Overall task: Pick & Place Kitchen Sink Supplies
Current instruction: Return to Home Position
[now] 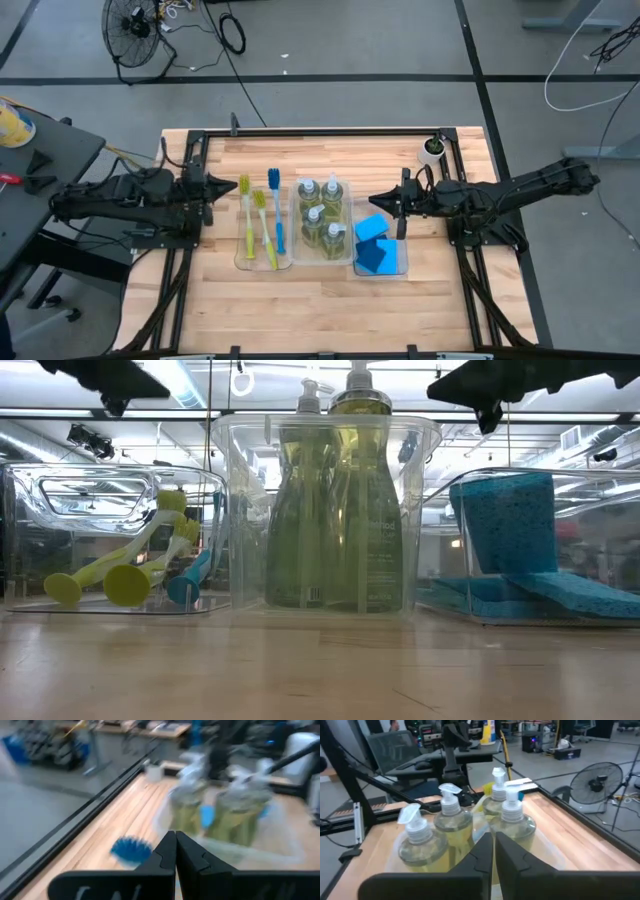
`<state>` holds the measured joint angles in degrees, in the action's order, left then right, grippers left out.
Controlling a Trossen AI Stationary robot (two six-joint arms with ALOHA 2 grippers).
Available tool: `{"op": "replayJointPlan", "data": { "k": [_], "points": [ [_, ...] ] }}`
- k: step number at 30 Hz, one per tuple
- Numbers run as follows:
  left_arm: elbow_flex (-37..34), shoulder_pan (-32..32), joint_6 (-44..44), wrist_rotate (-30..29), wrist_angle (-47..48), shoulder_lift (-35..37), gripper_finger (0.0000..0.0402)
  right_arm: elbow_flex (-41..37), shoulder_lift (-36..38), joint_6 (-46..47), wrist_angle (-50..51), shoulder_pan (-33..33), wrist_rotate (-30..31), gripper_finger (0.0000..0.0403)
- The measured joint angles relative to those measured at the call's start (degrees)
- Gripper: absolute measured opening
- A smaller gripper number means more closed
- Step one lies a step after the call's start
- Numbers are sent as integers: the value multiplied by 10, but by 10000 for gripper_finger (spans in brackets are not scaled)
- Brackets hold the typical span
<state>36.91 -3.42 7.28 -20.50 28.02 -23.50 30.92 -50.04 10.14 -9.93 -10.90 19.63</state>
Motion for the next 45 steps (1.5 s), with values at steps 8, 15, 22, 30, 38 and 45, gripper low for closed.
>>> {"op": "replayJointPlan", "data": {
  "k": [8, 15, 22, 30, 38, 45],
  "points": [
    [-1, 0, -2, -66, 50, 0, 10, 0, 3, 16, 37, 1, 4, 25],
    [-1, 0, 4, -65, 48, -1, 24, -3, 3, -24, 79, 4, 4, 25],
    [-1, 0, -24, -15, 2, 3, 25, -107, 3, -7, -116, 25, -10, 25],
    [0, 0, -80, 64, -41, 3, 25, -222, 6, -15, -348, 43, -101, 25],
    [-1, 0, -88, 72, -40, 3, 25, -275, 52, -3, -381, 61, -130, 25],
    [-1, 0, -86, 72, -41, 3, 25, -300, 101, -1, -377, 81, -176, 25]
  ]
}}
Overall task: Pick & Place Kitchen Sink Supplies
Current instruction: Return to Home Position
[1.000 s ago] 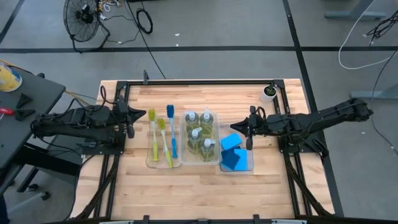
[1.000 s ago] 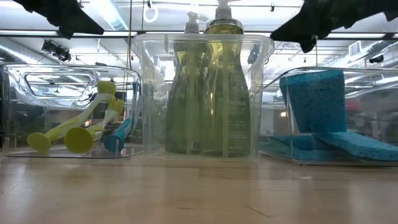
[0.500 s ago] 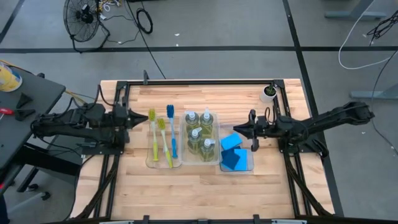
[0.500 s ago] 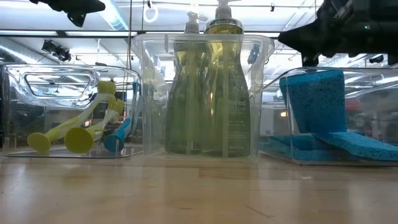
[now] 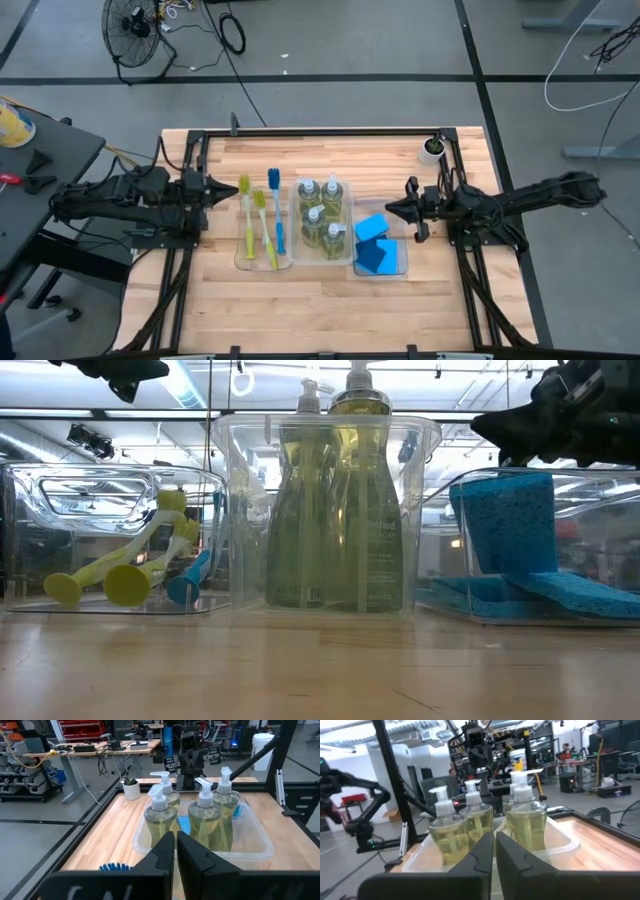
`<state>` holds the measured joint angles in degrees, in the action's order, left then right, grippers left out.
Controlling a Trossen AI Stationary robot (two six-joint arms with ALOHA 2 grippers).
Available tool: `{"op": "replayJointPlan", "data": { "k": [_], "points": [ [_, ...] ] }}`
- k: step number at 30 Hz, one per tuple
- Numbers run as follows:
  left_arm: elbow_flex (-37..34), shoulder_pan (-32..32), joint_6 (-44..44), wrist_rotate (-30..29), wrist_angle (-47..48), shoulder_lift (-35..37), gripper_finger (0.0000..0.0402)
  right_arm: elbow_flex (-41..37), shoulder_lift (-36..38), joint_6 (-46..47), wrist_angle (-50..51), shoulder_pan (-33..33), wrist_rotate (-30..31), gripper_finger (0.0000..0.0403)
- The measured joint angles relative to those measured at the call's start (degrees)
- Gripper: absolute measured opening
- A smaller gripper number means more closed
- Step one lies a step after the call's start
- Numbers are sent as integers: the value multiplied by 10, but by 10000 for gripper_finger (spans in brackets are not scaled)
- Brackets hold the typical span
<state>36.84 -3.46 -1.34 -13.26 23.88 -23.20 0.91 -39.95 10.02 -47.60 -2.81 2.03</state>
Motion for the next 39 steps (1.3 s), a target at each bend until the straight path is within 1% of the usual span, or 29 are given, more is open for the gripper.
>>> {"op": "replayJointPlan", "data": {
  "k": [3, 13, 18, 24, 26, 31, 33, 35, 39],
  "points": [
    [0, 0, 0, 0, 0, 0, 25, 0, 11, -6, 27, 10, -17, 25],
    [0, 0, 7, 0, -1, 0, 26, 0, 57, 0, 130, 33, -17, 25],
    [0, 0, 7, -1, -1, 0, 25, 0, 93, 6, 182, 35, -32, 25],
    [0, 0, 7, -2, -1, 0, 26, 0, 131, 15, 222, 35, -32, 25],
    [0, 0, 8, -2, -1, 0, 25, 0, 140, 15, 241, 35, -45, 25],
    [0, 0, 11, -2, -1, 0, 26, 0, 161, 33, 280, 34, -107, 25],
    [0, 0, 11, -2, -2, 0, 25, 0, 169, 33, 286, 34, -116, 25],
    [0, 0, 11, -3, -2, 0, 26, 0, 176, 32, 298, 35, -113, 25],
    [0, 0, 11, -12, -2, 0, 26, 0, 190, 32, 333, 35, -86, 25]
  ]
}}
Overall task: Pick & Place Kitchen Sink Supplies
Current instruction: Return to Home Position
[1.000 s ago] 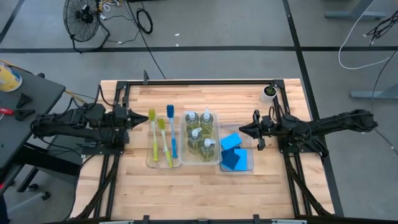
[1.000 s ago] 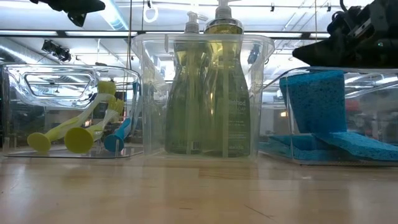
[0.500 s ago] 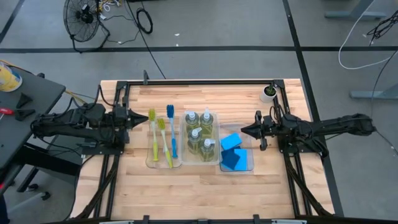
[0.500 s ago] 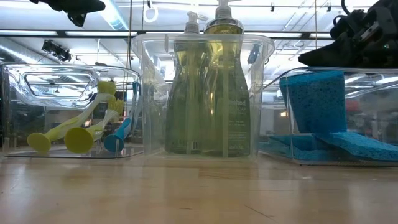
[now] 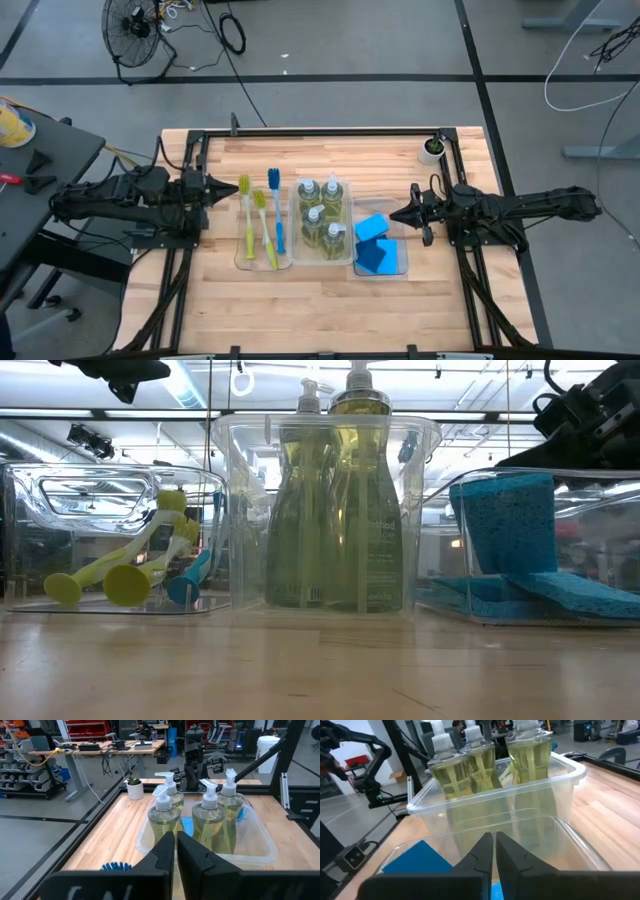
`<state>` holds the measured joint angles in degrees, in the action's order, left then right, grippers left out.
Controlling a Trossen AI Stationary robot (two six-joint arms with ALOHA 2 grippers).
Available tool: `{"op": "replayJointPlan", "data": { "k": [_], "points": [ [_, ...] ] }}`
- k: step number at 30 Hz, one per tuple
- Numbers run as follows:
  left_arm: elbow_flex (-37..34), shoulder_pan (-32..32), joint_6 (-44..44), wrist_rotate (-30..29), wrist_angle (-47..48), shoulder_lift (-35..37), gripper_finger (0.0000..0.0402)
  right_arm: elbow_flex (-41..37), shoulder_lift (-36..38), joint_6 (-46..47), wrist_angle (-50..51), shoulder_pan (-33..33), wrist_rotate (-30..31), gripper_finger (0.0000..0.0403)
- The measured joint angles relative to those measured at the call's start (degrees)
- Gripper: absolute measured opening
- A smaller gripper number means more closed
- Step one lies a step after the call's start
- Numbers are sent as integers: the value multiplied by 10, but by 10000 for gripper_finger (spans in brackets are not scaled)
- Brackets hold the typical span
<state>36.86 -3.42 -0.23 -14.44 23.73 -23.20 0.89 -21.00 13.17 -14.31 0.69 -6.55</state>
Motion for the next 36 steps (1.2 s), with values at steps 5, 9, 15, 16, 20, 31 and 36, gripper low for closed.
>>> {"op": "replayJointPlan", "data": {
  "k": [5, 9, 15, 16, 20, 31, 36],
  "points": [
    [0, 0, 0, -1, 0, 0, 25, 0, 20, -4, 23, 0, 1, 25],
    [0, 0, 0, -1, -12, 0, 25, 0, 40, -2, 49, 0, 1, 25],
    [0, 0, -2, -1, -27, 0, 26, 0, 72, -16, 73, 0, 1, 25],
    [0, 0, -2, -1, -27, 0, 25, 0, 77, -16, 84, 0, 1, 25],
    [0, 0, -3, -1, -29, 0, 25, 0, 98, -16, 118, 0, 2, 25],
    [0, 0, 0, -1, -30, 0, 25, 49, 119, -60, 274, 0, 75, 25],
    [0, 0, 0, -1, -30, 0, 26, 71, 125, -61, 298, 0, 87, 25]
  ]
}}
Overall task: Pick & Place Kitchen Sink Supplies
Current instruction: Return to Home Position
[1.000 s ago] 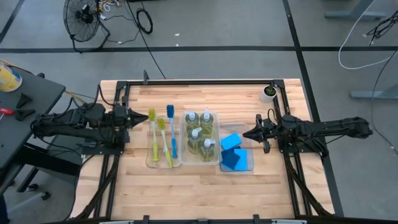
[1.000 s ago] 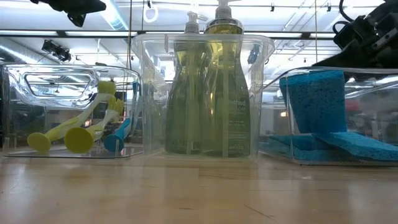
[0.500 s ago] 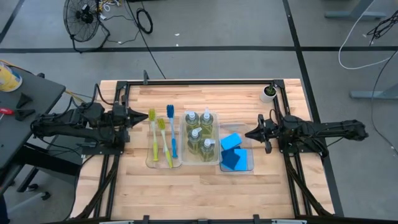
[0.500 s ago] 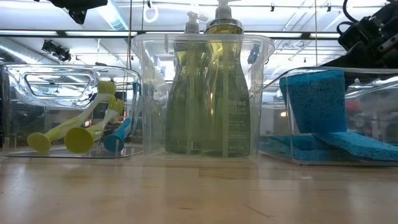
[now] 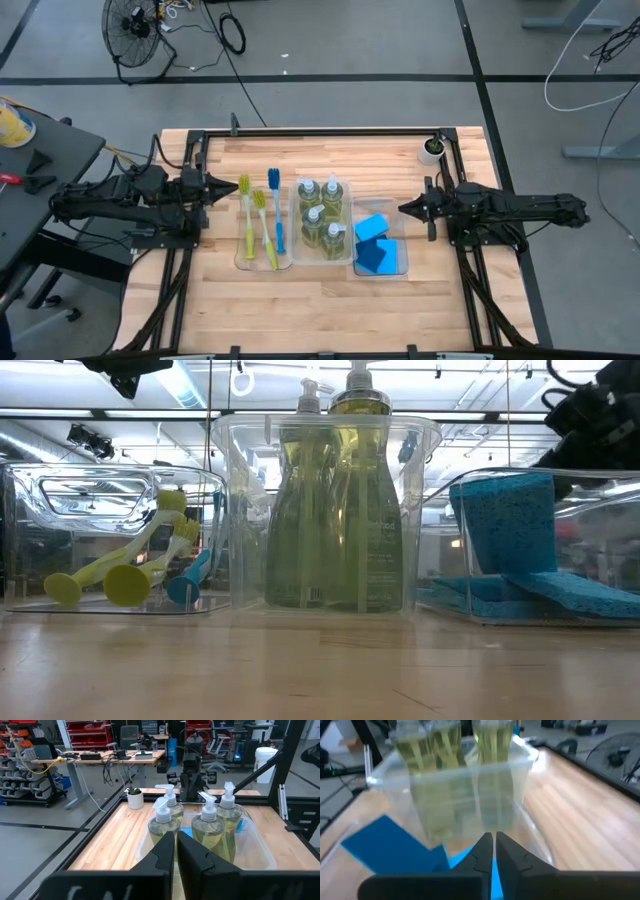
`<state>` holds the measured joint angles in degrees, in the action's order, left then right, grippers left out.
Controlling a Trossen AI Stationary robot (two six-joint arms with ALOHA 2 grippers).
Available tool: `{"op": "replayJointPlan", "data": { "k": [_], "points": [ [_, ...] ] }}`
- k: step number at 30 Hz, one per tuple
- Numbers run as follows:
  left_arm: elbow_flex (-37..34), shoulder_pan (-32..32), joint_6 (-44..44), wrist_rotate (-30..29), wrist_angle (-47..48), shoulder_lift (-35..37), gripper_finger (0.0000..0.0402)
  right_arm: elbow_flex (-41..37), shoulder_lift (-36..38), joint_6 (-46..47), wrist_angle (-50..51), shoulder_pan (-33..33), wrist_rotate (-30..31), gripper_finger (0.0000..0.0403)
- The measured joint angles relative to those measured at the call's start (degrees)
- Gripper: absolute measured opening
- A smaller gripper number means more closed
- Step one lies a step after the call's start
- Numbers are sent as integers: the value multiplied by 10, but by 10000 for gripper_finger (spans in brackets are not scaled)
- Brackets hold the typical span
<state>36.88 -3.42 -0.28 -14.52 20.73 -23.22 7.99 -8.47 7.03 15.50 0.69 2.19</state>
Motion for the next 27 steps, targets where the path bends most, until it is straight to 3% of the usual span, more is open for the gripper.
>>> {"op": "replayJointPlan", "data": {
  "k": [10, 18, 27],
  "points": [
    [0, 0, -3, 0, 0, 0, 25, -1, 5, 6, -37, 0, 16, 25],
    [0, 0, -4, 0, 0, 0, 26, -71, 5, 39, -195, 0, -32, 25],
    [0, 0, -4, 0, 0, 0, 25, -71, 5, 29, -168, 0, -78, 25]
  ]
}}
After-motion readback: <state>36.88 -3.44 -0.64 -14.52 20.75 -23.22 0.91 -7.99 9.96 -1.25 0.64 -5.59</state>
